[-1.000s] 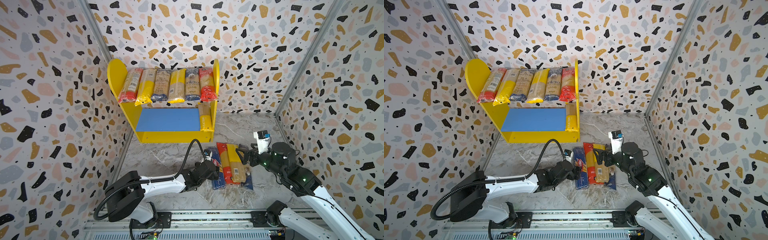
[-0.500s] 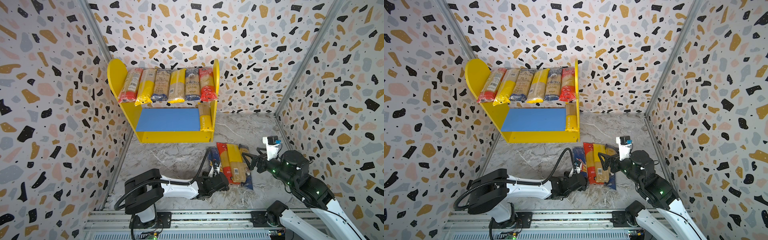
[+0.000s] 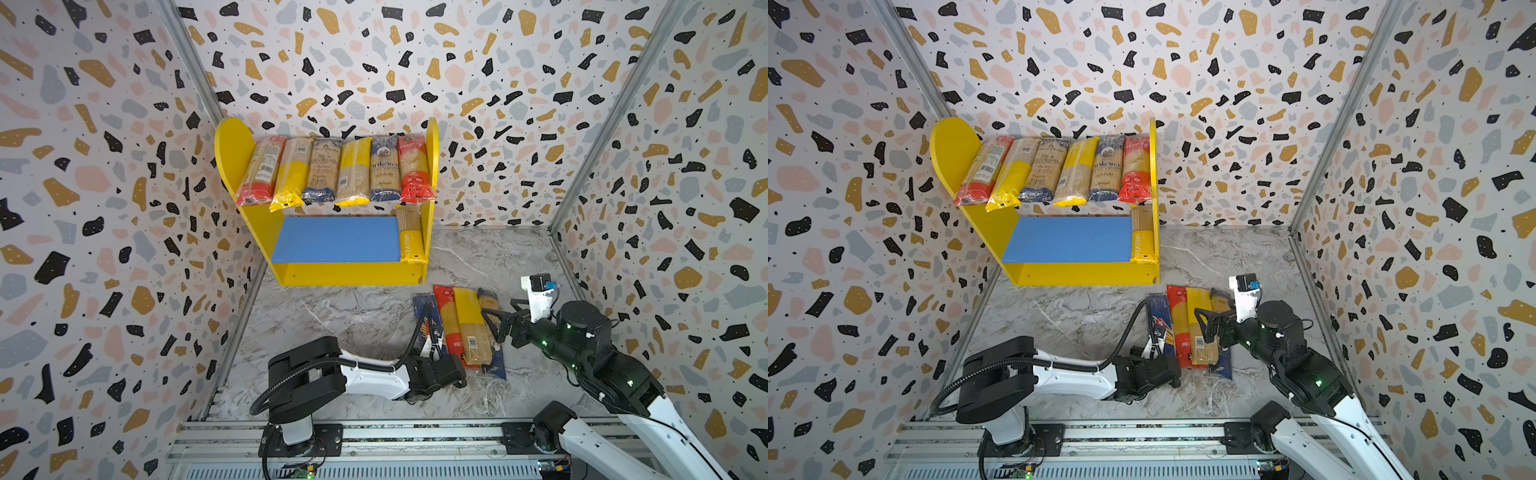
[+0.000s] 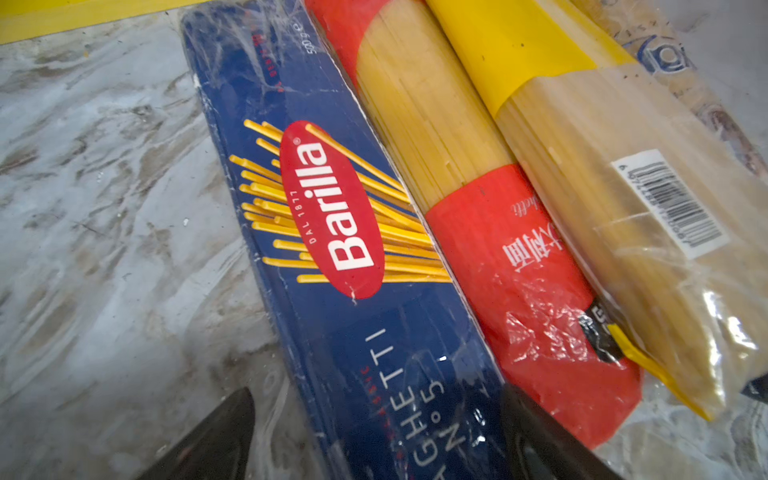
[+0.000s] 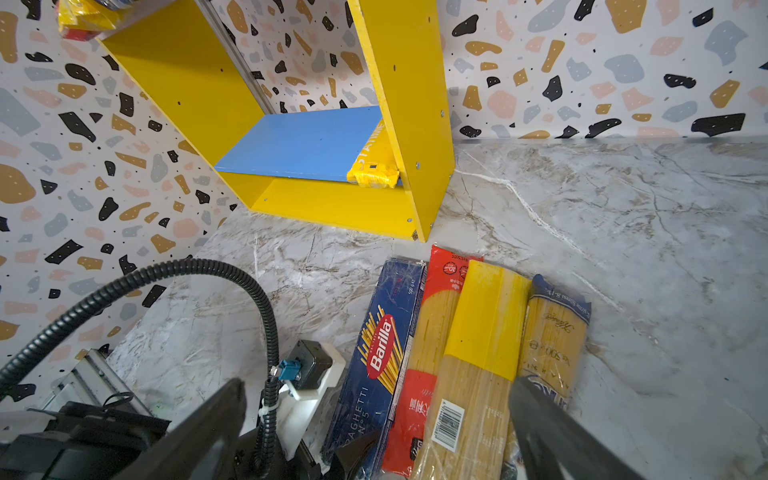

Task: Place and organize the pasta boxes and bags onto the shelf
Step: 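Move the left gripper down to the blue Barilla box on the table, then close the left gripper on the top end of the blue Barilla box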

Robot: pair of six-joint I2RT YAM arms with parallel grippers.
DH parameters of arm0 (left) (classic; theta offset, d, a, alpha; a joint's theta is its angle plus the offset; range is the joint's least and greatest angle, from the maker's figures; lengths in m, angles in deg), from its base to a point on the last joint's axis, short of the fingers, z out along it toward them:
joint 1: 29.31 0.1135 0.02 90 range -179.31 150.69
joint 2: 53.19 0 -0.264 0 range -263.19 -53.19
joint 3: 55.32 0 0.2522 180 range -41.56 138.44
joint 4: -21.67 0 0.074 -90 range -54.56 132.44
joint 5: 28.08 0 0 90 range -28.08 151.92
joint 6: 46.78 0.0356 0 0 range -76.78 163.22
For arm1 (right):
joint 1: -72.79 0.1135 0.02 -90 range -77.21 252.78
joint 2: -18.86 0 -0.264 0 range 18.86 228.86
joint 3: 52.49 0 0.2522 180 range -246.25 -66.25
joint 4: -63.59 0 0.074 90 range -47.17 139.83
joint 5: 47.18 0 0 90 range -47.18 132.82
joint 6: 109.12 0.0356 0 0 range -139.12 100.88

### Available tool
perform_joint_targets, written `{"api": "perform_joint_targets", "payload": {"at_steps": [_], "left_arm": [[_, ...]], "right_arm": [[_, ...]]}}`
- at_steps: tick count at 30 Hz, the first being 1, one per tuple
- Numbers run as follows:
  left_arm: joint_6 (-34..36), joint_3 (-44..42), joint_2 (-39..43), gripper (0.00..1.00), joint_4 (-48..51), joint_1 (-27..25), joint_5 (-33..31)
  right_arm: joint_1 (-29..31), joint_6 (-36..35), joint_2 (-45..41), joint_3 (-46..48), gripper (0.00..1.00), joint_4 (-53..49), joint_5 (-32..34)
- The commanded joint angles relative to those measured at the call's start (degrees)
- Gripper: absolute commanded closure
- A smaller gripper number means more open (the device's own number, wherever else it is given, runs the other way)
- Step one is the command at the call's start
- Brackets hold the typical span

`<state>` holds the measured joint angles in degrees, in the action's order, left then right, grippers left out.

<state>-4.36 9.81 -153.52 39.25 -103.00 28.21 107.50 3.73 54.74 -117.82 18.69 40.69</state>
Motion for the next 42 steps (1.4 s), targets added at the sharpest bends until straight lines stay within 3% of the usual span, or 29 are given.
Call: {"api": "perform_joint_targets", "payload": {"at_steps": [1, 12, 18, 28, 42], "left_arm": [[-0.38, -0.61, -1.45, 0.09, 4.27, -0.06, -2.26], [-2.71, -8.04, 7.94, 0.11, 8.4, 2.3, -4.62], [-2.7, -7.68, 11.07, 0.11, 4.38, 1.44, -0.13], [-6.03, -2.33, 5.02, 0.1, 3.18, -3.42, 3.37], [-5.89, 2.32, -1.07, 0.09, 3.13, -4.9, 5.36]], "right_arm": [[0.11, 0.01, 0.59, 0.23, 0.01, 2.28, -0.37], [0.18, -0.68, 3.73, 1.26, 0.01, 5.24, -0.42], [0.19, -0.87, 4.37, 1.47, 0.01, 5.57, -0.08], [0.22, -0.91, 3.09, 1.64, 0.01, 4.47, 0.37], [0.18, -1.19, 1.3, 1.83, 0.01, 3.2, 0.72]]}}
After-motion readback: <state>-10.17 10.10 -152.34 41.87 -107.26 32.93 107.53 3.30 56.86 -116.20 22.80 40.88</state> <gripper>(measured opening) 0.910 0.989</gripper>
